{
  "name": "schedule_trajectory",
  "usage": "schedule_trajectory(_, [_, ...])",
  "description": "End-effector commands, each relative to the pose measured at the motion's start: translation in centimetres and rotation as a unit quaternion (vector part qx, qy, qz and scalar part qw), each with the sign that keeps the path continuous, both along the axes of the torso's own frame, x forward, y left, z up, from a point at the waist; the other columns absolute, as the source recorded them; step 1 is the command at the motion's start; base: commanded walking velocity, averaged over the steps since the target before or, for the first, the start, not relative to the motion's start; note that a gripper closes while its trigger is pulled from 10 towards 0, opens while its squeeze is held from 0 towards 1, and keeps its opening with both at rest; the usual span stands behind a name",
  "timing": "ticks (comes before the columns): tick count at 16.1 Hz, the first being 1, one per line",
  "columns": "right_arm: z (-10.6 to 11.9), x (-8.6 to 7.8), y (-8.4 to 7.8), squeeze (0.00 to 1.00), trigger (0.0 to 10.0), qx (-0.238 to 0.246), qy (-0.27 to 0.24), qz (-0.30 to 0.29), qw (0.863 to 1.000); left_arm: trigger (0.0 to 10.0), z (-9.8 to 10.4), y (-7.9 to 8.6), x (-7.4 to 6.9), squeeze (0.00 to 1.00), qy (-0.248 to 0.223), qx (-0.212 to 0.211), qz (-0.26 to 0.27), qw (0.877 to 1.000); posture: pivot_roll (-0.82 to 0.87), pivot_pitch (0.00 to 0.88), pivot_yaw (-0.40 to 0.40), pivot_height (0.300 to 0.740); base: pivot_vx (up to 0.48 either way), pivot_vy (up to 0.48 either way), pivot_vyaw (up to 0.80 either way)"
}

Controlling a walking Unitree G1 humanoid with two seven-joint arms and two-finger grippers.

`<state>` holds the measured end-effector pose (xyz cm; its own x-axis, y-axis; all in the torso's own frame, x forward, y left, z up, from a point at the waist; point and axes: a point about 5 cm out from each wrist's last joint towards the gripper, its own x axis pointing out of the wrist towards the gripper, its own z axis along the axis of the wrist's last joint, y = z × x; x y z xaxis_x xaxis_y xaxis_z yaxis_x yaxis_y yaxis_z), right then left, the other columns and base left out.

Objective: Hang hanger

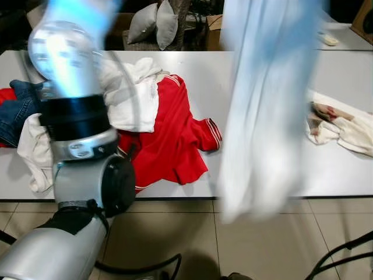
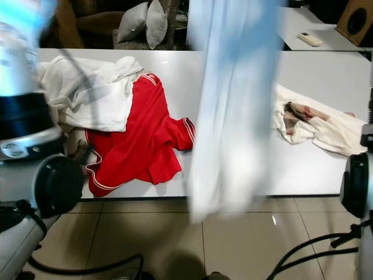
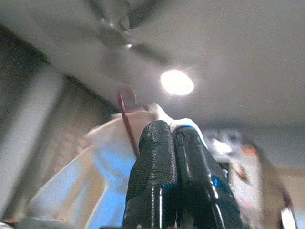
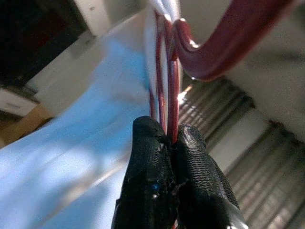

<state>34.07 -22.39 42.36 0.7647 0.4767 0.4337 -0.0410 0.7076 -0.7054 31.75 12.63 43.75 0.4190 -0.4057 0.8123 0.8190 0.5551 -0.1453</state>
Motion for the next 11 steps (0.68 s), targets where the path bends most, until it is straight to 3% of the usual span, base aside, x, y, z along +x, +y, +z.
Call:
schedule_trajectory(1, [-6.2, 2.2, 0.8, 0.0, 10.0, -0.035, 0.101, 0.018, 0.994, 10.0, -0.8, 0.1, 0.5, 0.0, 0.02, -0.003, 0.013, 1.0, -0.05, 0.0, 0.041, 0.74, 0.0, 0.0, 0.0])
schedule_trajectory(3, [-9.4, 2.8, 1.5, 0.0, 10.0, -0.038, 0.133, 0.041, 0.989, 10.0, -1.6, -0.5, 0.7, 0.0, 0.027, 0.011, 0.02, 0.999, -0.04, 0.0, 0.046, 0.74, 0.0, 0.0, 0.0])
schedule_trajectory(4, [-13.2, 2.7, 2.3, 0.0, 10.0, -0.047, 0.179, 0.065, 0.981, 10.0, -3.0, -1.4, 1.3, 0.0, 0.05, 0.035, 0.03, 0.998, -0.04, 0.0, 0.048, 0.74, 0.0, 0.0, 0.0])
schedule_trajectory(6, [-18.0, 1.1, 3.2, 0.0, 10.0, -0.079, 0.252, 0.113, 0.958, 10.0, -5.6, -2.9, 2.5, 0.0, 0.097, 0.095, 0.056, 0.989, -0.04, 0.0, 0.057, 0.74, 0.0, 0.0, 0.0])
schedule_trajectory(8, [-20.1, -1.0, 3.1, 0.0, 10.0, -0.101, 0.293, 0.144, 0.94, 10.0, -8.2, -4.5, 3.7, 0.0, 0.139, 0.164, 0.089, 0.973, -0.04, 0.0, 0.063, 0.74, 0.0, 0.0, 0.0])
schedule_trajectory(10, [-20.4, -1.8, 2.7, 0.0, 10.0, -0.101, 0.304, 0.151, 0.935, 10.0, -9.5, -5.0, 4.6, 0.0, 0.159, 0.189, 0.118, 0.962, -0.04, 0.0, 0.066, 0.74, 0.0, 0.0, 0.0])
schedule_trajectory(11, [-20.6, -3.3, 1.8, 0.0, 10.0, -0.105, 0.325, 0.156, 0.927, 10.0, -10.9, -5.3, 6.3, 0.0, 0.187, 0.213, 0.181, 0.942, -0.06, 0.0, 0.08, 0.74, 0.0, 0.0, 0.0])
